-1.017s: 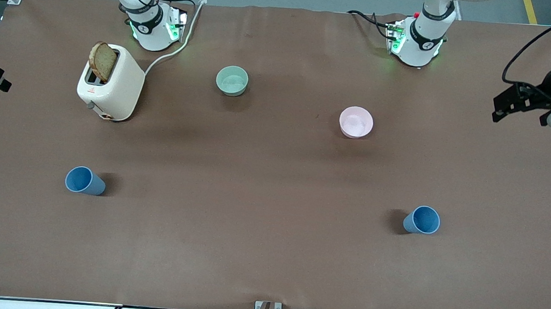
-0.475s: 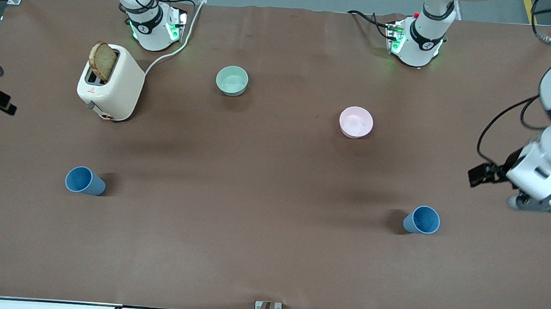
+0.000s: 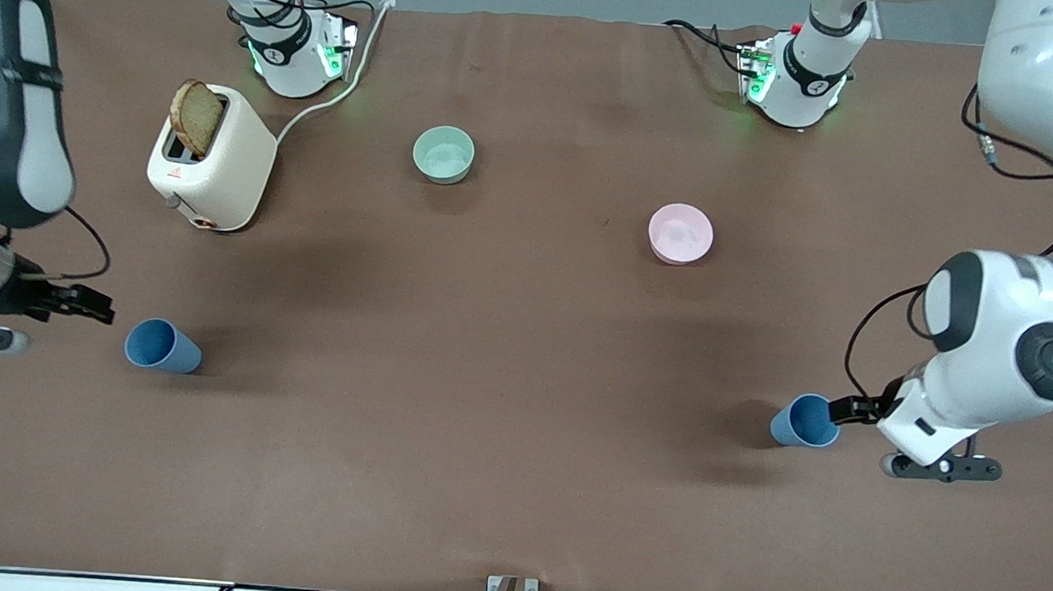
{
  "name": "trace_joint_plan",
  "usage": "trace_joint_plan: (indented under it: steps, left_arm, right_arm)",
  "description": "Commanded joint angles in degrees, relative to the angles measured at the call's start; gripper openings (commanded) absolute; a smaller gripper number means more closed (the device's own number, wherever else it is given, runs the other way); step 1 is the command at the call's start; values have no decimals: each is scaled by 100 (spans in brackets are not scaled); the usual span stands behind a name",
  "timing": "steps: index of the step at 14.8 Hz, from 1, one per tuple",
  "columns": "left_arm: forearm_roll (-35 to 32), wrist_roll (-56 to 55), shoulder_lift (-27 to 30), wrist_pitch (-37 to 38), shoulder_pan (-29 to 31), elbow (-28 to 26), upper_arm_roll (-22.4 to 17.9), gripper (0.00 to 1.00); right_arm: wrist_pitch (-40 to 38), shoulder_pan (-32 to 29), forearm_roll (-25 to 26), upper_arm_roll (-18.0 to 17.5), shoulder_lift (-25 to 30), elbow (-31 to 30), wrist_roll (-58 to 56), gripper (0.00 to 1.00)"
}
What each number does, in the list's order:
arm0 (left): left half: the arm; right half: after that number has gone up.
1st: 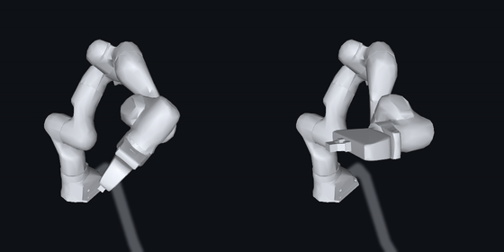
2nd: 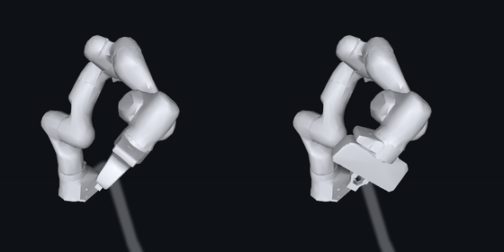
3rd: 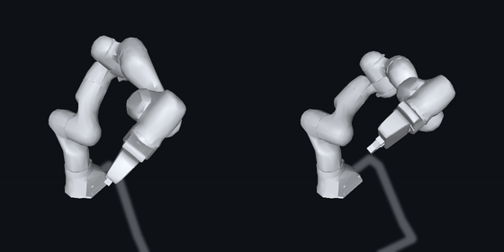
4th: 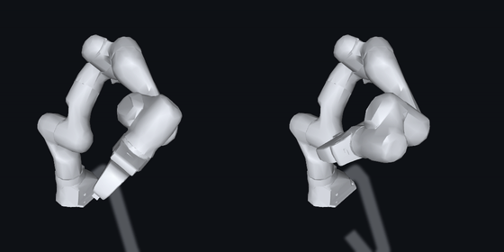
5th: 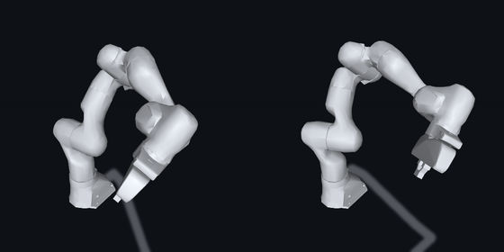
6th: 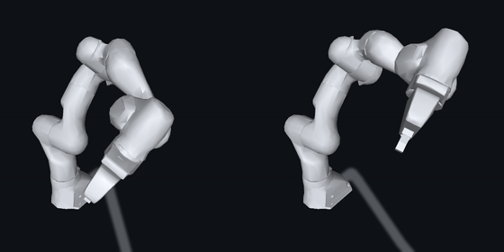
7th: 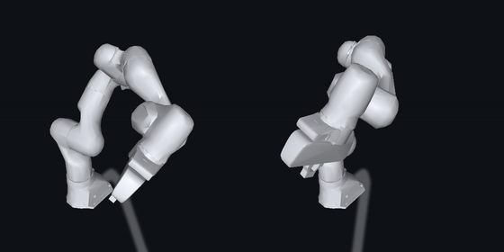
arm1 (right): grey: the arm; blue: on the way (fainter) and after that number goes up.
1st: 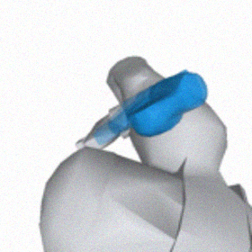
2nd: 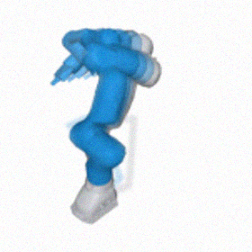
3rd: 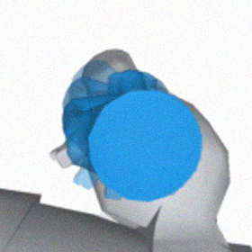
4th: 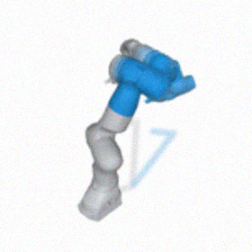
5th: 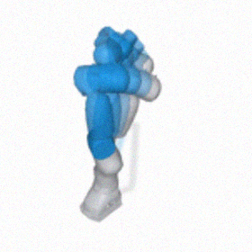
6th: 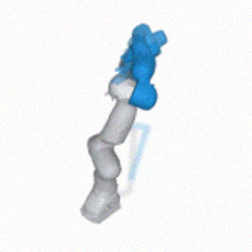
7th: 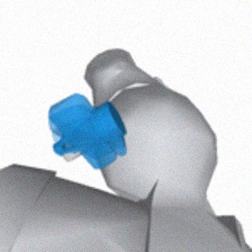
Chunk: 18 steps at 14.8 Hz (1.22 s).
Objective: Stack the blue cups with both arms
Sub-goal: 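Close the right gripper on one cup while the left gripper grasps the other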
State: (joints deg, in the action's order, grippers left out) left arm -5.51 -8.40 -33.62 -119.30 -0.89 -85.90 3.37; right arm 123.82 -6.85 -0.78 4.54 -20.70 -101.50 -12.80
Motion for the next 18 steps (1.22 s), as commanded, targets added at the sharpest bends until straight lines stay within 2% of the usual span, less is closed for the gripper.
trace_joint_plan:
  steps: [1, 4, 5, 6, 8, 11, 12, 13, 16, 17, 18]
  left_arm:
    - [-12, -206, -328, -58, 45, 188, 15, 93]
    - [111, -338, -505, -67, 2, 188, 15, 70]
    - [111, -321, -540, -67, 10, 179, 15, 55]
    - [120, -320, -575, -67, 10, 179, 15, 31]
    - [155, -373, -593, -59, 10, 144, 15, 3]
    - [147, -294, -576, -15, 10, 135, 15, 0]
    - [146, -303, -576, -15, 2, 144, 15, 0]
    - [138, -312, -567, -15, 1, 152, 15, 0]
    - [85, -303, -514, -15, 45, 205, 15, 0]
    - [85, -312, -471, -15, 45, 214, 15, 0]
    - [76, -312, -374, -15, 45, 214, 15, 0]
  right_arm:
    - [422, 0, 16, -23, -258, -115, -64, 100]
    - [992, -9, 16, -23, -373, -553, -64, 100]
    - [1299, 0, 16, -23, -373, -772, -64, 100]
    - [1598, 0, 16, -23, -391, -879, -64, 100]
    - [1750, -18, 16, -23, -505, -880, -64, 93]
    - [1768, 0, 16, -23, -601, -836, -56, 60]
    - [1786, 8, 16, -23, -637, -836, -47, 52]
    - [1795, 9, 8, -23, -672, -827, -21, 47]
    - [1795, 9, -1, -23, -786, -740, 15, 45]
    - [1795, 9, 8, -23, -795, -739, 15, 36]
    - [1795, 0, -1, -32, -795, -739, 23, 21]
